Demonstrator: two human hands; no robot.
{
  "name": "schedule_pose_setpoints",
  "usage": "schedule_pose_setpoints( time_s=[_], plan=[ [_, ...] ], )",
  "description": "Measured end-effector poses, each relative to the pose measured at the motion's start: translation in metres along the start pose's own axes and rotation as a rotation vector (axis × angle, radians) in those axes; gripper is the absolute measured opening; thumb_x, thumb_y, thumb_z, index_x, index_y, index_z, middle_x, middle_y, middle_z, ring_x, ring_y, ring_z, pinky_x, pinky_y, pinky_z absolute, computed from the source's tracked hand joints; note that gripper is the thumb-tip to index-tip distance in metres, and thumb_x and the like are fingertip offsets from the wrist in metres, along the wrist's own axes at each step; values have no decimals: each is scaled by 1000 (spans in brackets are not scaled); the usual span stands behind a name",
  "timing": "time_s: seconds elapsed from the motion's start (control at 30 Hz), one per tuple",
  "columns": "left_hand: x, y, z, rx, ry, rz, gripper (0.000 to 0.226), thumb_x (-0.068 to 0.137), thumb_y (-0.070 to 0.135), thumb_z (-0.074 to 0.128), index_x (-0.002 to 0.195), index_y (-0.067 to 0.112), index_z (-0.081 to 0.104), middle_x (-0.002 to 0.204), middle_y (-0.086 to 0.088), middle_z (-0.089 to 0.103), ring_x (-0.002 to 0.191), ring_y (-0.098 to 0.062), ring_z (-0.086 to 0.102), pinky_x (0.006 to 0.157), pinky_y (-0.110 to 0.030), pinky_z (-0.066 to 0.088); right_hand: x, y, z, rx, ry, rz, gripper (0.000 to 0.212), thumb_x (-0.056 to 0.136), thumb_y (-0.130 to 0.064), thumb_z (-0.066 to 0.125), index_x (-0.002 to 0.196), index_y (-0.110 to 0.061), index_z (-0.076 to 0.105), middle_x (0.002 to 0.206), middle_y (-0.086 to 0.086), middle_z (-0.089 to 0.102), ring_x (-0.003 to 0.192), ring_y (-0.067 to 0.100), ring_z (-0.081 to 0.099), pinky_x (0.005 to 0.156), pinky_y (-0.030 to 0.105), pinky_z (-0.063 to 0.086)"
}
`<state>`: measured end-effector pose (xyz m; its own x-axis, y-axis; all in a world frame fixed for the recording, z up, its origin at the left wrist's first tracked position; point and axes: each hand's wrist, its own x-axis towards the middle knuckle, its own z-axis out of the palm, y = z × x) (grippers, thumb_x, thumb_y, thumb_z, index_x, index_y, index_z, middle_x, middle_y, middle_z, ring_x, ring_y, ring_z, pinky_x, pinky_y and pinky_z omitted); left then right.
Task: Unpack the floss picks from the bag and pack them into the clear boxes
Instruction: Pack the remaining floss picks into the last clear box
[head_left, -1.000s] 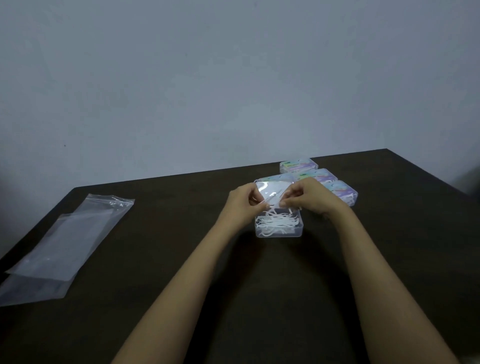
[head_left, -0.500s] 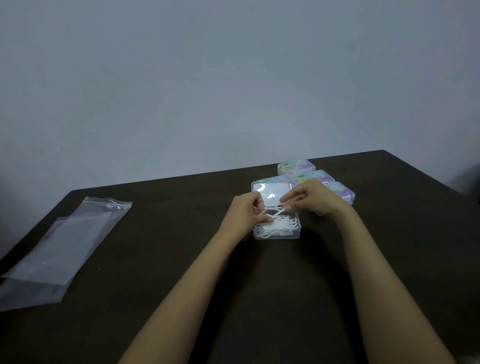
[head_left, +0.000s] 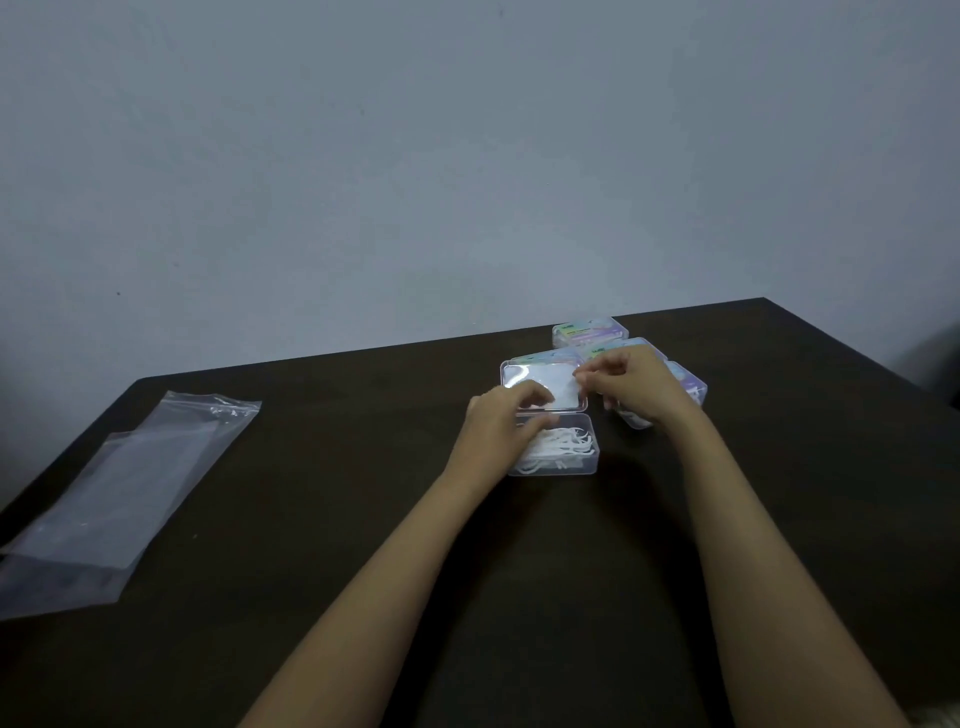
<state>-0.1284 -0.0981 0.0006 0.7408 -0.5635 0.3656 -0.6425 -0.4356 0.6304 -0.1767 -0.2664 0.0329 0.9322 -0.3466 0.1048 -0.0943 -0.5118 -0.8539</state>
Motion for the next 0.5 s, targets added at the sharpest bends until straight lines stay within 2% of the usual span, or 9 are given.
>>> schedule_pose_setpoints(
  time_s=[0.1,0.17,0.27,0.33,0.43,0.5],
  plan=[
    [-4,-4,-7,-141,212,-55,11,86,16,62,98,14,64,93,4,61,83,-9,55,74,-13,44,5,3,1,20,124,66,20,90,-17,58,106,-5,62,76,4,58,55,14,47,51,22,38],
    [-6,-9,-14,-226,266,-153,9,87,14,61,96,13,61,91,-3,60,75,-4,51,63,-6,42,6,3,2,0,105,124,24,93,-21,54,111,-7,59,88,8,59,56,14,48,52,23,39],
    [-11,-16,-22,-300,120,-322,13,87,19,62,97,12,59,80,4,55,67,-3,47,51,-5,42,3,2,6,-66,29,168,26,96,-25,46,112,-7,57,89,10,60,55,13,49,49,20,36],
    [-15,-22,-25,-324,18,-366,16,83,21,67,95,15,59,77,4,55,63,-4,49,48,-8,41,2,1,9,-61,-9,185,28,98,-24,43,112,-4,57,87,11,61,54,13,51,49,19,38],
    [-17,-22,-26,-390,9,-385,15,81,19,70,91,13,59,73,0,56,53,-8,48,43,-14,40,2,-1,12,-6,-39,223,27,97,-16,43,118,-3,53,83,11,60,54,15,53,51,21,44],
    [-15,-21,-29,-342,53,-386,11,84,21,66,90,13,61,76,0,57,58,-8,50,47,-15,41,2,-1,12,-8,-58,232,27,97,-11,44,121,-4,52,85,12,61,53,14,53,49,20,44]
  ],
)
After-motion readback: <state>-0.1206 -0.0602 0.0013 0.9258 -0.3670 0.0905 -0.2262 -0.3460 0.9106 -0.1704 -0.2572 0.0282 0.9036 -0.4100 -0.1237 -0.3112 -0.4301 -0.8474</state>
